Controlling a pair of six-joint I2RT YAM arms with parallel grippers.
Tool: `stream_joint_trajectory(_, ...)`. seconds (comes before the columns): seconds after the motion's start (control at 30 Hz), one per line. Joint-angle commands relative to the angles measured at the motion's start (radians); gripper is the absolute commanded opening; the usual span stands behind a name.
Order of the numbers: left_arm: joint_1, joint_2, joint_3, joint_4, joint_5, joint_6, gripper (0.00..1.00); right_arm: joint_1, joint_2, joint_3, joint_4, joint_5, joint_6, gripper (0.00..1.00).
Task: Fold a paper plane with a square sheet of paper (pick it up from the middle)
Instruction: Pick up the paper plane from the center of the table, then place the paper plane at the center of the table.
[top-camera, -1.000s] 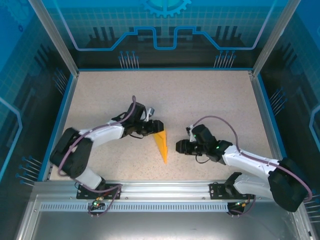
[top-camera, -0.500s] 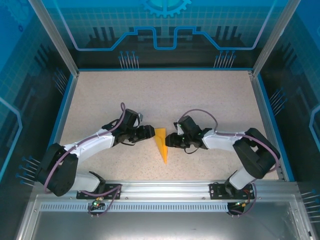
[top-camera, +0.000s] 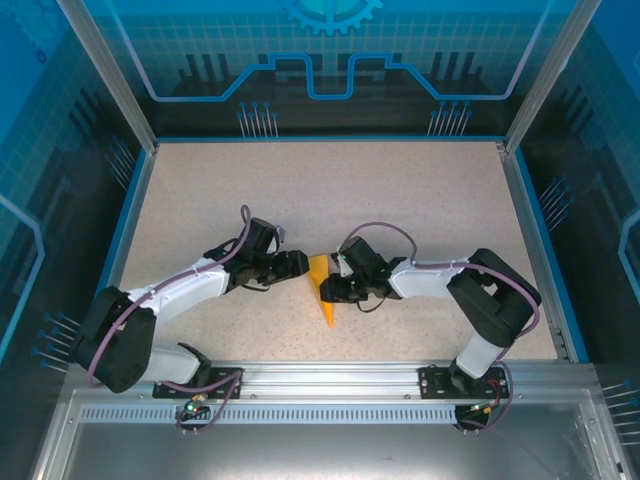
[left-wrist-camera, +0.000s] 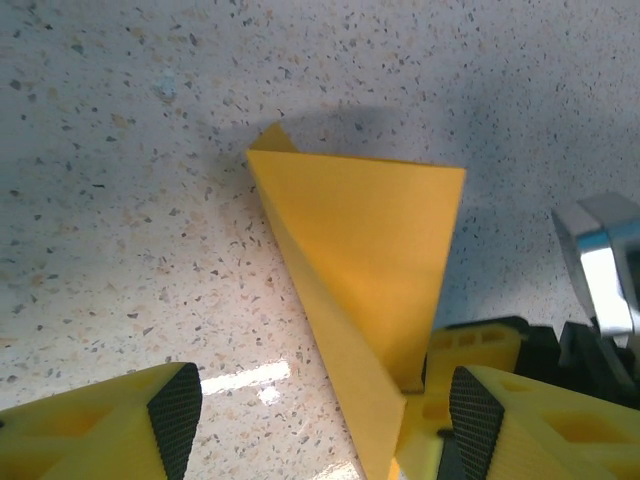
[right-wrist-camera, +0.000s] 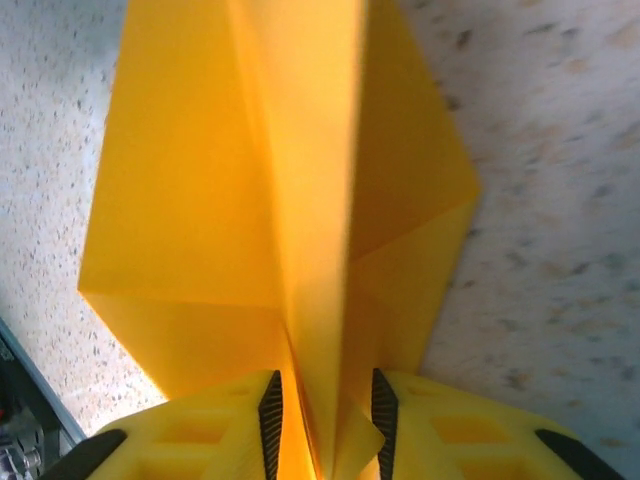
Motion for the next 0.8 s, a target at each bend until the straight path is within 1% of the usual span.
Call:
stream_joint_trajectory(0.0,0.003,-0.05,-0.022,-0.036,-0.055,-0.019,0.71,0.038,0.019,0.066,-0.069,0.03,-0.033,0.28)
stream_joint_trajectory(0.07,0.003,-0.069,-0.025,-0.048,-0.077,-0.021,0.71,0.055,0.027,0.096,-0.112,0.057,-0.041,0.21)
stream_joint_trajectory(0.17,0.005,-0.099,-0.032,-0.074,-0.123,-0.027,0.71,0.096,0.039,0.184,-0.243,0.153,-0.065,0.11)
stream_joint_trajectory(0.2,0.007,-0.112,-0.036,-0.082,-0.143,-0.032,0.71,0.112,0.048,0.229,-0.312,0.206,-0.072,0.09)
stream_joint_trajectory(0.3,0.012,-0.167,-0.061,-0.102,-0.202,-0.051,0.71,0.15,0.055,0.339,-0.485,0.378,-0.074,0.05)
stream_joint_trajectory(0.4,0.03,-0.226,-0.091,-0.117,-0.247,-0.065,0.73,0.144,0.052,0.416,-0.613,0.542,-0.043,0.05)
stream_joint_trajectory(0.43,0.039,-0.24,-0.1,-0.12,-0.256,-0.067,0.73,0.137,0.053,0.43,-0.631,0.582,-0.034,0.05)
stream_joint_trajectory(0.47,0.049,-0.252,-0.111,-0.122,-0.26,-0.067,0.74,0.118,0.059,0.438,-0.629,0.596,-0.035,0.05)
stream_joint_trajectory(0.6,0.09,-0.278,-0.13,-0.146,-0.268,-0.039,0.74,0.034,0.129,0.476,-0.584,0.541,-0.066,0.06)
stream_joint_trajectory(0.7,0.121,-0.301,-0.143,-0.161,-0.276,-0.013,0.74,0.008,0.208,0.538,-0.618,0.534,-0.084,0.07)
stream_joint_trajectory(0.77,0.142,-0.323,-0.152,-0.173,-0.289,0.002,0.74,0.006,0.252,0.579,-0.642,0.533,-0.09,0.09)
